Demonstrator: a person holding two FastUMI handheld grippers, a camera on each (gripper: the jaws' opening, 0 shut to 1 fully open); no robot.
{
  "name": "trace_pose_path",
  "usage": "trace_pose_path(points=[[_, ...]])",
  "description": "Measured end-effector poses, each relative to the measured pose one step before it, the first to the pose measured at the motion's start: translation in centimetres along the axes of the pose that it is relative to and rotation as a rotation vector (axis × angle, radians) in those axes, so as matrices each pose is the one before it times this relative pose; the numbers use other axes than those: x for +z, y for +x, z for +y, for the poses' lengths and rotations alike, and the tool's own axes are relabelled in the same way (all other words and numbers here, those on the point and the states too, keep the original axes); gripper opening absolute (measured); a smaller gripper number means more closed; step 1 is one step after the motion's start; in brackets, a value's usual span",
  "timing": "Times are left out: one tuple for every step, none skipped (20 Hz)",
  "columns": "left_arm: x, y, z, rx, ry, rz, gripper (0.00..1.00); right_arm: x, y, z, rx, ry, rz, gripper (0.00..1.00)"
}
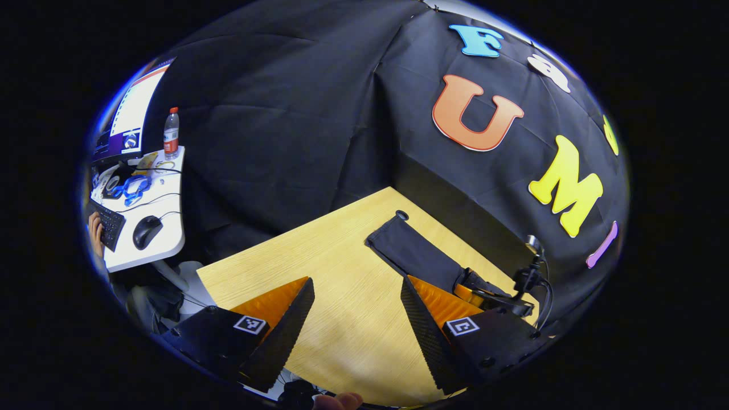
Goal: Grasp the waist and the cuffs of the jeans and fold them to make the two legs overlap; first hold the waist and fold one-third of the jeans toward the cuffs, then hold the cuffs and fold the remaining one-third in the same direction to finish folding.
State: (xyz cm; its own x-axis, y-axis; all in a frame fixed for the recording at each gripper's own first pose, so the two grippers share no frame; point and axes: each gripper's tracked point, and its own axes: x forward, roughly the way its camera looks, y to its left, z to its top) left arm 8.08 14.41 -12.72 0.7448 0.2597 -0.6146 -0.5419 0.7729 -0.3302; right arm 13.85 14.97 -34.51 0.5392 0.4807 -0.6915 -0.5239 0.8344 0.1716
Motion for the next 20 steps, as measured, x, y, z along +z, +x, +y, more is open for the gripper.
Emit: trace_pose_path(points=[[0.103, 0.783, -0.532, -0.02416, -0.03014, 0.01223, 0.98, 0.928, -2.050, 0.070, 0.00682, 0.00066, -0.02360, 0.93], [0.226, 0.805, -0.669, -0.02971, -0.03607, 0.00798, 0.99, 1.069, -1.991, 0.065, 0.00043, -0.00472, -0.02746, 0.93], [0.162, 1.003, -0.666, -0.03296, -0.03796, 0.00705, 0.99, 1.125, -2.190, -0.108, 0.00229, -0.00705, -0.02522, 0.93], [0.245, 1.217, -0.159, -0.04109, -0.04373, 0.01174, 0.99, 0.840, -2.102, -0.099, 0.00163, -0.00698, -0.02372, 0.93], [0.069, 1.511, -0.347, -0.03419, -0.05388, 0.01603, 0.99, 1.004, -2.087, -0.229, -0.00486, -0.01083, -0.02481, 0.94], [0.150, 1.621, -0.079, -0.02824, -0.06685, 0.01905, 0.99, 0.962, -2.090, -0.440, -0.01301, -0.01067, -0.02439, 0.94], [0.164, 1.649, 0.215, -0.01556, -0.07212, 0.02046, 0.99, 0.961, -2.058, -0.418, -0.01328, -0.00425, -0.02285, 0.94], [0.033, 1.913, 0.190, -0.01438, -0.06846, 0.02137, 0.98, 0.633, -1.908, -0.319, -0.01343, -0.00695, -0.01858, 0.94], [-0.046, 1.863, 0.463, -0.00524, -0.06210, 0.02307, 0.98, 0.655, -1.877, -0.716, -0.01881, -0.00776, -0.01266, 0.94], [-0.031, 1.631, 0.773, -0.00172, -0.05402, 0.02268, 0.99, 0.362, -1.720, -0.790, -0.02303, -0.01320, -0.00923, 0.94], [0.028, 1.709, 0.660, -0.00781, -0.05520, 0.02138, 1.00, 0.330, -1.516, -1.034, -0.02739, -0.00540, -0.00539, 0.94], [0.302, 1.656, 0.356, -0.00461, -0.05470, 0.01054, 0.99, -0.188, -1.256, -0.878, -0.02582, 0.00399, 0.00420, 0.94], [0.182, 1.691, 0.263, -0.01461, -0.04931, 0.00606, 0.99, -0.343, -0.945, -1.030, -0.02833, 0.00879, 0.01156, 0.94], [0.087, 1.604, 0.358, -0.00514, -0.04227, 0.00405, 0.99, -0.544, -0.386, -1.105, -0.03142, 0.00495, 0.01382, 0.95], [0.162, 1.501, 0.541, 0.00115, -0.02540, -0.00125, 0.99, -0.481, -0.591, -1.076, -0.02925, 0.00632, 0.01458, 0.95], [0.221, 0.990, 0.372, 0.00509, -0.01073, -0.00048, 0.99, -0.211, -0.634, -0.648, -0.01965, 0.00829, 0.01040, 0.95], [0.166, 0.838, 0.219, 0.00143, -0.00649, 0.00045, 0.99, -0.119, -0.670, -0.470, -0.01424, 0.00827, 0.00590, 0.91], [0.282, 0.699, -0.089, -0.00235, -0.00165, -0.00078, 0.99, -0.314, -0.513, -0.582, -0.00935, 0.01152, 0.00309, 0.92], [0.205, 0.873, 0.031, 0.00352, 0.00482, -0.00150, 0.99, -0.201, -0.423, -0.488, -0.01196, 0.00852, 0.00580, 0.92], [0.225, 1.039, 0.304, 0.00876, 0.00628, -0.00386, 0.99, -0.168, -0.310, -0.385, -0.00998, 0.00664, 0.00198, 0.93]])
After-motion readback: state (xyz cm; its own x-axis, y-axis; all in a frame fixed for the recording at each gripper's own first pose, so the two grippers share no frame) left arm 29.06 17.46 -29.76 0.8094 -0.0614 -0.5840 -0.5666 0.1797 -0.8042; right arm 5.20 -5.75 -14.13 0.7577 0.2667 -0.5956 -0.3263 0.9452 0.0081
